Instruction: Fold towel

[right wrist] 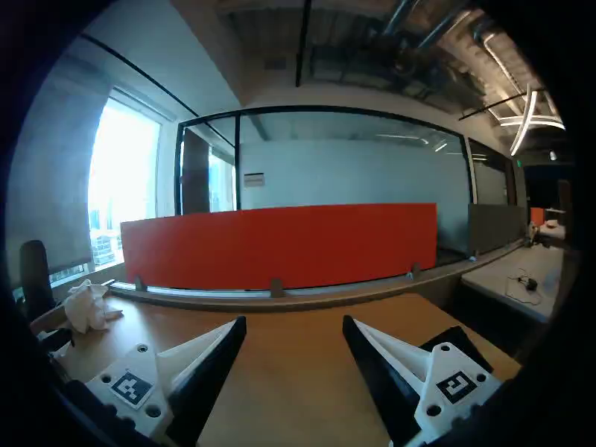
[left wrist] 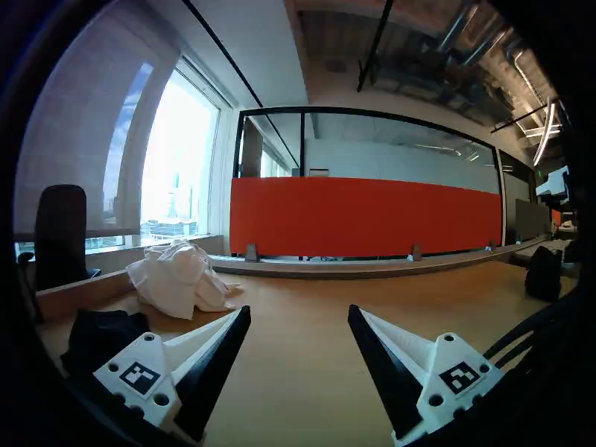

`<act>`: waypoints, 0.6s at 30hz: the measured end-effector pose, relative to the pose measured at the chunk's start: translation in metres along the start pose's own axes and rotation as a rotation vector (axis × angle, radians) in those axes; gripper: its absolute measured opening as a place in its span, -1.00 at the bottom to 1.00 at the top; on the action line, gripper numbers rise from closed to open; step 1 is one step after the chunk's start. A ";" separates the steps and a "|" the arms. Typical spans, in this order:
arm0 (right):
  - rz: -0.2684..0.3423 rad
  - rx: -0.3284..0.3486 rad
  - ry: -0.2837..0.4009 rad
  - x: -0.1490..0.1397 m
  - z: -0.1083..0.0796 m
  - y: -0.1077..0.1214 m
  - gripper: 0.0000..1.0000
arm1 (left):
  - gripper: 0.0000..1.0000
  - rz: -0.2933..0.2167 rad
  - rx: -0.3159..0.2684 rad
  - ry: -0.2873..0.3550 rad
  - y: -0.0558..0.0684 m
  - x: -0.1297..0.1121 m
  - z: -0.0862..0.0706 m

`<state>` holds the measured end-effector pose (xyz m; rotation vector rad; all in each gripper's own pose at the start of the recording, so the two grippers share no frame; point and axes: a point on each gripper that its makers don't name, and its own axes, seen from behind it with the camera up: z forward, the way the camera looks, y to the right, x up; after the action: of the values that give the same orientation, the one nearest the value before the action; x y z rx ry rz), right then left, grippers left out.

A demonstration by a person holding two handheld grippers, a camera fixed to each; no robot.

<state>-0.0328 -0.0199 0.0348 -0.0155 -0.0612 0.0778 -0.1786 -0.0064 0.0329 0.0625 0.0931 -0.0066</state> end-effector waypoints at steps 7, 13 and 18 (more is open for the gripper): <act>0.005 -0.006 0.000 -0.003 -0.001 0.008 1.00 | 0.94 0.019 0.001 -0.008 0.001 -0.004 -0.001; 0.004 0.003 0.003 -0.002 0.001 0.009 1.00 | 0.94 0.020 0.008 -0.009 0.001 -0.005 0.000; 0.000 0.007 0.016 0.000 0.002 0.014 1.00 | 0.95 0.022 0.008 -0.009 0.001 -0.005 0.000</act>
<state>-0.0339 -0.0059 0.0369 -0.0096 -0.0449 0.0781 -0.1838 -0.0050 0.0330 0.0718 0.0830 0.0147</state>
